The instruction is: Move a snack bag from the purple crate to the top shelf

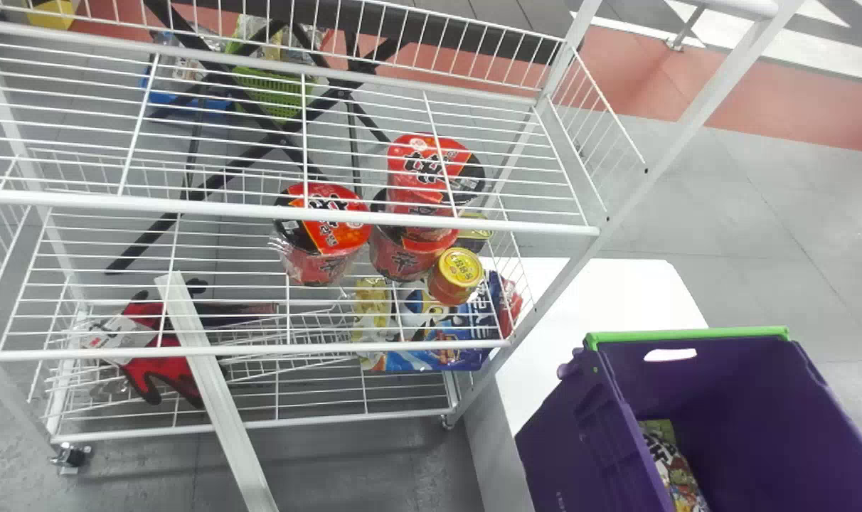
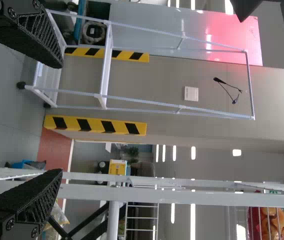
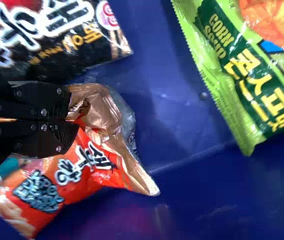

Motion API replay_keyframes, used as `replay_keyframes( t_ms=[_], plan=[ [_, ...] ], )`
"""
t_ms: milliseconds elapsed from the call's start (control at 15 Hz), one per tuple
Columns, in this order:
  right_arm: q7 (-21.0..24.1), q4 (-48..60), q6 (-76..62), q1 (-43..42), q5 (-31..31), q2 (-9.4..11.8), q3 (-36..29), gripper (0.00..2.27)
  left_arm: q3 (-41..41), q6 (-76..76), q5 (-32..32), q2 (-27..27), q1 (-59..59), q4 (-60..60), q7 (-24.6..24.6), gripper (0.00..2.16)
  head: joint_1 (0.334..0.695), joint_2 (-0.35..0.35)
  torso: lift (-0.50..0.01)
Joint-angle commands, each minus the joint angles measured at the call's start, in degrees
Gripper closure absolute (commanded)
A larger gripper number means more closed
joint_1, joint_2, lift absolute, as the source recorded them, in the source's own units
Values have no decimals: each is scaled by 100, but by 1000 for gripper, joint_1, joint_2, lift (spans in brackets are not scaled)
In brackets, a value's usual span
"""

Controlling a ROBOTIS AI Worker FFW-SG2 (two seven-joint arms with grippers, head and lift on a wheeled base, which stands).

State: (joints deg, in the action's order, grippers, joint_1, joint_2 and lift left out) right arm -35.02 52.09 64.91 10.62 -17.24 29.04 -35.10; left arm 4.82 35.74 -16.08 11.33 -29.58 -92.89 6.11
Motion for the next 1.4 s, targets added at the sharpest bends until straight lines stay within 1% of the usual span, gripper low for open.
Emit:
replay_keyframes(
  t_ms=[0,67,200,267,333,400,467,533,600,733,933,1067,1333],
  plan=[
    [-216,407,238,151,19,-4,-339,2246,1,-2,9,-26,-12,-28,4,63,695,-350,-453],
    [-277,592,361,221,19,-4,-498,2246,1,-19,35,-44,-12,-36,13,63,695,-350,-453],
    [-717,1049,677,318,10,-13,-990,2250,10,-55,53,-52,-12,-36,13,63,695,-350,-453],
    [-866,1339,1134,327,63,-22,-1227,2246,10,-90,61,-61,-4,-54,13,63,695,-350,-453],
    [-1112,1629,1328,327,125,-66,-1456,2246,10,-125,70,-70,5,-54,13,63,695,-350,-453],
    [-1305,1971,1363,371,213,-206,-1675,2250,1,-160,79,-79,32,-63,13,63,695,-350,-443],
    [-1349,2235,1627,371,362,-303,-1904,2250,-8,-178,79,-87,40,-54,13,63,695,-350,-442],
    [-1323,2376,1873,353,608,-356,-2053,2250,-8,-195,79,-96,58,-45,13,63,695,-350,-439],
    [-1349,2490,1802,353,845,-435,-2141,2246,-8,-213,114,-114,58,-36,13,63,695,-350,-434],
    [-1393,2859,1503,344,863,-777,-2168,2246,1,-266,149,-131,58,-36,48,63,695,-350,-427],
    [-1402,3299,1574,336,863,-1024,-2203,2250,19,-266,158,-158,58,-45,48,63,695,-350,-415],
    [-1420,3703,1679,344,863,-1235,-2326,2246,36,-266,158,-158,58,-36,57,63,695,-350,-407],
    [-1499,4424,1978,397,968,-1525,-2510,2250,54,-266,158,-158,58,-36,65,63,695,-350,-391]
  ],
)
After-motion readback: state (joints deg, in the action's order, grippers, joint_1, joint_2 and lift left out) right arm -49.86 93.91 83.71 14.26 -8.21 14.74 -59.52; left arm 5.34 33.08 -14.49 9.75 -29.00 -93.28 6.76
